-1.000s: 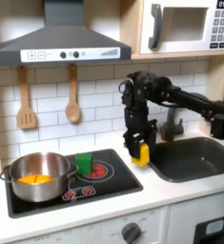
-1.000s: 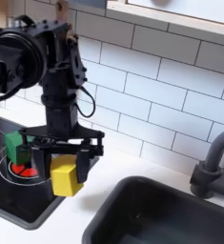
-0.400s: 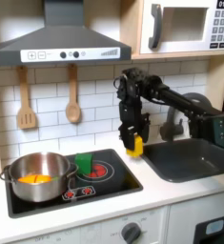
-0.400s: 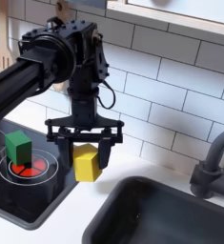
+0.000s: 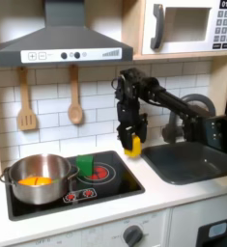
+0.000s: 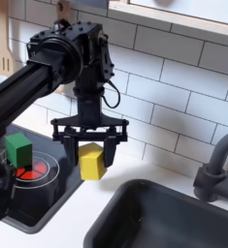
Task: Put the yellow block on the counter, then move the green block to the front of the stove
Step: 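Put the yellow block on the counter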
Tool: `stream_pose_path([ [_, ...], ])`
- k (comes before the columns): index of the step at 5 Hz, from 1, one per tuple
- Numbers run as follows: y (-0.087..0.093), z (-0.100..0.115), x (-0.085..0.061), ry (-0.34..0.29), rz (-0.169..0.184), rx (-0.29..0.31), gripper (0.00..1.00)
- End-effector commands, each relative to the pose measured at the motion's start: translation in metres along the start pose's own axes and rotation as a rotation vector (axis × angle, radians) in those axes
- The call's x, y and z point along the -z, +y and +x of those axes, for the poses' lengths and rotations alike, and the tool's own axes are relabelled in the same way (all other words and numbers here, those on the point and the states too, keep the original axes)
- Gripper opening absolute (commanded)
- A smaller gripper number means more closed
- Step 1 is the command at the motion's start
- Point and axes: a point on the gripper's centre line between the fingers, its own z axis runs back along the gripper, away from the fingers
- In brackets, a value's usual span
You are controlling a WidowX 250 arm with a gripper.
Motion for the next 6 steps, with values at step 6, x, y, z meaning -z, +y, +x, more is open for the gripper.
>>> stream_pose_path([
  [6,-0.002,0.007,0.016,0.001,0.038,0.01,0.0],
])
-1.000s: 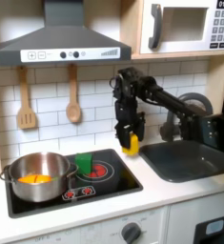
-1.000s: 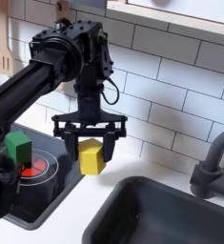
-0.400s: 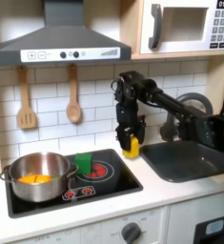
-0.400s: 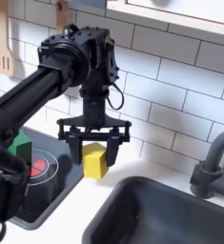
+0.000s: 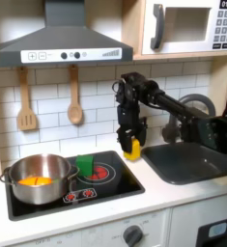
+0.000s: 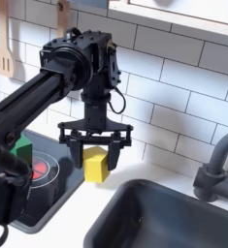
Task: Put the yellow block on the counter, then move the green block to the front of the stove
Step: 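Put the yellow block on the counter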
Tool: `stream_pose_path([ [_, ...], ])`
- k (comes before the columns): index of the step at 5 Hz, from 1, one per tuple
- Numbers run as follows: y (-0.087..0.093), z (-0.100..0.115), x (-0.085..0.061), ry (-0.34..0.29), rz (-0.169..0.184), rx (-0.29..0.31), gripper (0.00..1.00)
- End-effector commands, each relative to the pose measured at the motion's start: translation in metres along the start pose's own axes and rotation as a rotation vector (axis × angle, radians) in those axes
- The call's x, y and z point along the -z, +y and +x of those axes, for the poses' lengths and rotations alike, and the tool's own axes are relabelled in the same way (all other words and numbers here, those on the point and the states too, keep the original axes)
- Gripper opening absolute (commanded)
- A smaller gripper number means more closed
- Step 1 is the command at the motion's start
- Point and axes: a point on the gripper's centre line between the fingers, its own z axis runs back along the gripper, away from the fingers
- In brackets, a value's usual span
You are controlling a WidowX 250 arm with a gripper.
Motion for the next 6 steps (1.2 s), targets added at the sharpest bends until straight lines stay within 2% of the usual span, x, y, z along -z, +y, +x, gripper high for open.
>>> stream_pose_path([
  [1,0.0028,0.0015,0.0076,0.004,0.017,-0.006,0.0],
  [4,0.0049,0.0015,0.0102,0.0,0.027,-0.018,0.0],
  [5,0.005,0.0012,0.0137,0.011,0.029,-0.015,1.0],
  [6,0.0048,0.0008,0.0117,-0.011,0.038,-0.009,1.0],
])
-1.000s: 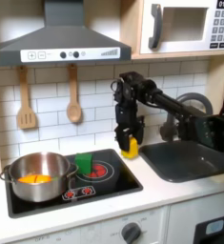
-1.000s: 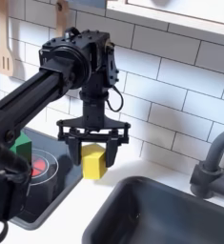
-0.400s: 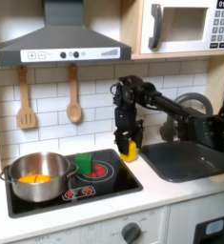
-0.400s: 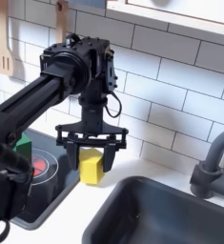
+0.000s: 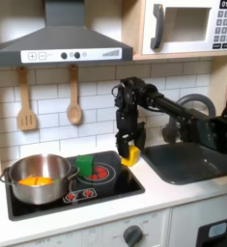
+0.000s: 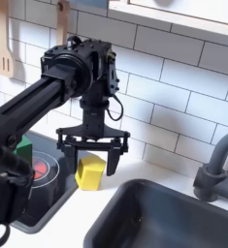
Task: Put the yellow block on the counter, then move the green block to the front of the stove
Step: 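Put the yellow block on the counter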
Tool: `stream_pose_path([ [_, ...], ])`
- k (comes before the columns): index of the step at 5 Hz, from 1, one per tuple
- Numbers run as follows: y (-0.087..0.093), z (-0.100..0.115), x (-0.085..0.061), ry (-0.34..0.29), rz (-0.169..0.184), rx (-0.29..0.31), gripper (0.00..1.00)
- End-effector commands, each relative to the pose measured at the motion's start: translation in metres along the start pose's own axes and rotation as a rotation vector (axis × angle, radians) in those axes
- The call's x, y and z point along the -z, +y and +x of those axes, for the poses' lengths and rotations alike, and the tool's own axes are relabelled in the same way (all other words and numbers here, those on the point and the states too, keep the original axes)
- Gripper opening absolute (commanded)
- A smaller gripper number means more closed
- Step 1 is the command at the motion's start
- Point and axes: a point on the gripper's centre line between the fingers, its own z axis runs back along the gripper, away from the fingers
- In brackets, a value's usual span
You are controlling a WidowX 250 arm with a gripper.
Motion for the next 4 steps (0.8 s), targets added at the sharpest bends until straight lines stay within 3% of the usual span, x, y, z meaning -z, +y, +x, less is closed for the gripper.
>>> stream_pose_path([
  [1,0.0018,-0.0002,0.0059,-0.005,0.016,-0.006,1.0],
  [3,0.001,0.0003,0.0067,-0.001,0.022,-0.012,1.0],
  [4,-0.0011,-0.0008,0.0021,-0.001,0.007,-0.011,1.0],
])
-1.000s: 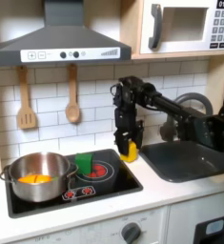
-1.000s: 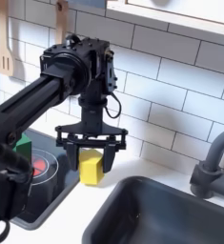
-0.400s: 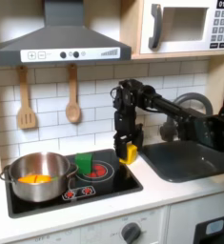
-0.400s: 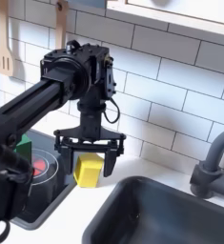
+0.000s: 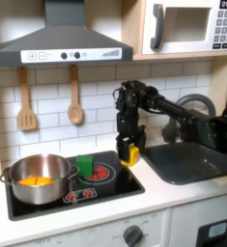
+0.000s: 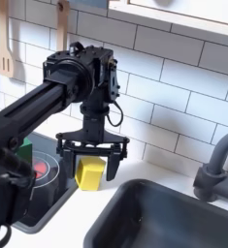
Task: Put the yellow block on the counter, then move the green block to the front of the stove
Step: 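Put the yellow block on the counter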
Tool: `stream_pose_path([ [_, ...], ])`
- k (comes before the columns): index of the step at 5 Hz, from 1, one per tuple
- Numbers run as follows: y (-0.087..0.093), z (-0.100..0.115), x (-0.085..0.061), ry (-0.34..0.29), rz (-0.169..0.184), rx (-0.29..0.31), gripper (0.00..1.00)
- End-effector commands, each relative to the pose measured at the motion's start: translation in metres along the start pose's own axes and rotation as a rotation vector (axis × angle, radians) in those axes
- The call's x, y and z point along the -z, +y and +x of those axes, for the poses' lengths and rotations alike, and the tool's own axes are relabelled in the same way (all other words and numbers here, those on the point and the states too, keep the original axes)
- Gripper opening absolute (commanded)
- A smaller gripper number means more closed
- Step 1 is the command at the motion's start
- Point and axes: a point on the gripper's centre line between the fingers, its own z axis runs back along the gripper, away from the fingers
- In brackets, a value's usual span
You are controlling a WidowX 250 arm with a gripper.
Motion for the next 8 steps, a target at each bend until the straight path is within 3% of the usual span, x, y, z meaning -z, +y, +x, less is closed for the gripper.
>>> stream_pose_path([
  [1,-0.003,0.001,-0.009,-0.003,-0.016,-0.005,1.0],
  [3,-0.004,0.004,-0.031,-0.038,-0.033,-0.003,1.0],
  [5,0.001,-0.006,-0.027,-0.017,-0.022,0.026,1.0],
  [6,0.002,-0.011,-0.014,0.03,-0.02,0.039,1.0],
  [7,0.004,-0.017,-0.027,0.006,-0.03,0.057,1.0],
  [8,0.014,-0.021,-0.028,0.009,-0.031,0.054,1.0],
])
